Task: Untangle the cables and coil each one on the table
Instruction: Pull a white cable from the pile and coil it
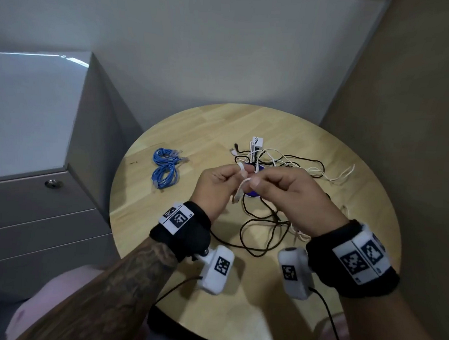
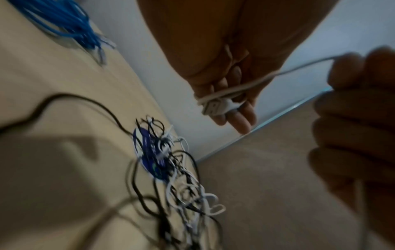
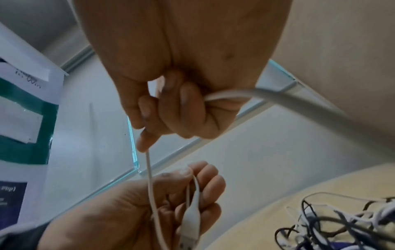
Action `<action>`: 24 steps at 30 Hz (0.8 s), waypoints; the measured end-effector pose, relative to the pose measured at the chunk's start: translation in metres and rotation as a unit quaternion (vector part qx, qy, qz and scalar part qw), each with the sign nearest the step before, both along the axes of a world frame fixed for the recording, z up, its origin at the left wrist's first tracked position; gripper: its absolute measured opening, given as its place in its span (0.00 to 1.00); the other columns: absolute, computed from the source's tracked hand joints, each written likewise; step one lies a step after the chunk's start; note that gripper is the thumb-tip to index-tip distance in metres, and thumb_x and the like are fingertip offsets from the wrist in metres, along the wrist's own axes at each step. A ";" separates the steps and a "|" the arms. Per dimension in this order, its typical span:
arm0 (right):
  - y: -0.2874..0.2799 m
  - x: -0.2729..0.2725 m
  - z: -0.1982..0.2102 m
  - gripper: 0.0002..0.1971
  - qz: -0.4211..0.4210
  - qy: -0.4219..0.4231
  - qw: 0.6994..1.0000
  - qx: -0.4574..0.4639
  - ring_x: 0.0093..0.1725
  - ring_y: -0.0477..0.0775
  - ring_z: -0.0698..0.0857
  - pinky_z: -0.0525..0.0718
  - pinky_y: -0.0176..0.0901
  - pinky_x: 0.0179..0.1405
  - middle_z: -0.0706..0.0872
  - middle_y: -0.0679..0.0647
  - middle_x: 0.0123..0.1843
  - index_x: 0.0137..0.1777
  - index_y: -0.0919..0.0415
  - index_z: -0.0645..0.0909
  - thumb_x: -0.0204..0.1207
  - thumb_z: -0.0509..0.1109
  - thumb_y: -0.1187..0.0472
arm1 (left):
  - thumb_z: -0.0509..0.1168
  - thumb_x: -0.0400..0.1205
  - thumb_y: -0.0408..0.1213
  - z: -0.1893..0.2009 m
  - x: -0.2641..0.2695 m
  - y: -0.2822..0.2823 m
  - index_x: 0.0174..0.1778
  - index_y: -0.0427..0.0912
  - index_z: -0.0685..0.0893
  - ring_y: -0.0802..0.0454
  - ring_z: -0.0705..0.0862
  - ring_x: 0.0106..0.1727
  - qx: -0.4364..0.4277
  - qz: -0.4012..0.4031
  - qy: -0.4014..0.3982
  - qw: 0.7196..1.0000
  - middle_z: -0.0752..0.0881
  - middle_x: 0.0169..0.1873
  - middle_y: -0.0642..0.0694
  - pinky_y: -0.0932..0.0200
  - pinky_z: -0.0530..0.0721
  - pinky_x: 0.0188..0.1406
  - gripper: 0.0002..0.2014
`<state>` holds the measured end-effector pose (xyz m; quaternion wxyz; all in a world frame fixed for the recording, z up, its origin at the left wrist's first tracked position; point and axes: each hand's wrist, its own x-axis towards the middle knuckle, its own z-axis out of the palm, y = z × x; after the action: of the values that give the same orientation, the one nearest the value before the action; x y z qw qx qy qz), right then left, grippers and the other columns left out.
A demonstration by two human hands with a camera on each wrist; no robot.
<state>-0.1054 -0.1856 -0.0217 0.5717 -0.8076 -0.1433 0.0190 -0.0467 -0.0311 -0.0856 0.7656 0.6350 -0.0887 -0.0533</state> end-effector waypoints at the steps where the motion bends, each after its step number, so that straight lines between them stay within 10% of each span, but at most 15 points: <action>1: 0.000 -0.002 0.001 0.09 0.015 0.009 1.000 -0.008 0.58 0.58 0.90 0.83 0.48 0.64 0.93 0.60 0.49 0.48 0.64 0.92 0.84 0.70 0.64 | 0.62 0.85 0.27 0.001 0.000 0.000 0.53 0.32 0.88 0.56 0.89 0.39 -0.045 0.006 0.031 0.999 0.92 0.37 0.49 0.63 0.85 0.40 0.09; 4: 0.002 -0.006 0.004 0.06 0.036 0.028 0.999 -0.027 0.45 0.43 0.90 0.81 0.32 0.51 0.94 0.49 0.43 0.48 0.60 0.93 0.82 0.73 0.64 | 0.59 0.86 0.27 0.002 0.007 0.005 0.54 0.33 0.85 0.41 0.90 0.53 -0.172 0.016 0.097 0.980 0.90 0.49 0.35 0.47 0.87 0.59 0.09; 9: 0.000 -0.006 0.006 0.07 0.047 0.060 0.997 -0.019 0.26 0.37 0.71 0.70 0.25 0.30 0.80 0.38 0.23 0.51 0.63 0.92 0.83 0.72 0.65 | 0.59 0.86 0.28 0.006 0.014 0.016 0.58 0.32 0.82 0.42 0.90 0.56 -0.238 0.033 0.124 0.963 0.89 0.54 0.34 0.55 0.87 0.58 0.09; 24: 0.007 -0.005 0.007 0.09 0.028 0.076 0.996 0.050 0.24 0.41 0.66 0.64 0.28 0.24 0.71 0.44 0.23 0.54 0.71 0.90 0.84 0.69 0.67 | 0.58 0.87 0.29 0.011 0.012 0.015 0.60 0.32 0.80 0.41 0.88 0.60 -0.300 0.002 0.136 0.944 0.89 0.55 0.35 0.50 0.85 0.63 0.09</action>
<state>-0.1106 -0.1781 -0.0144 0.6196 -0.7702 -0.1226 0.0885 -0.0350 -0.0156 -0.0749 0.9257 0.3623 0.0059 -0.1087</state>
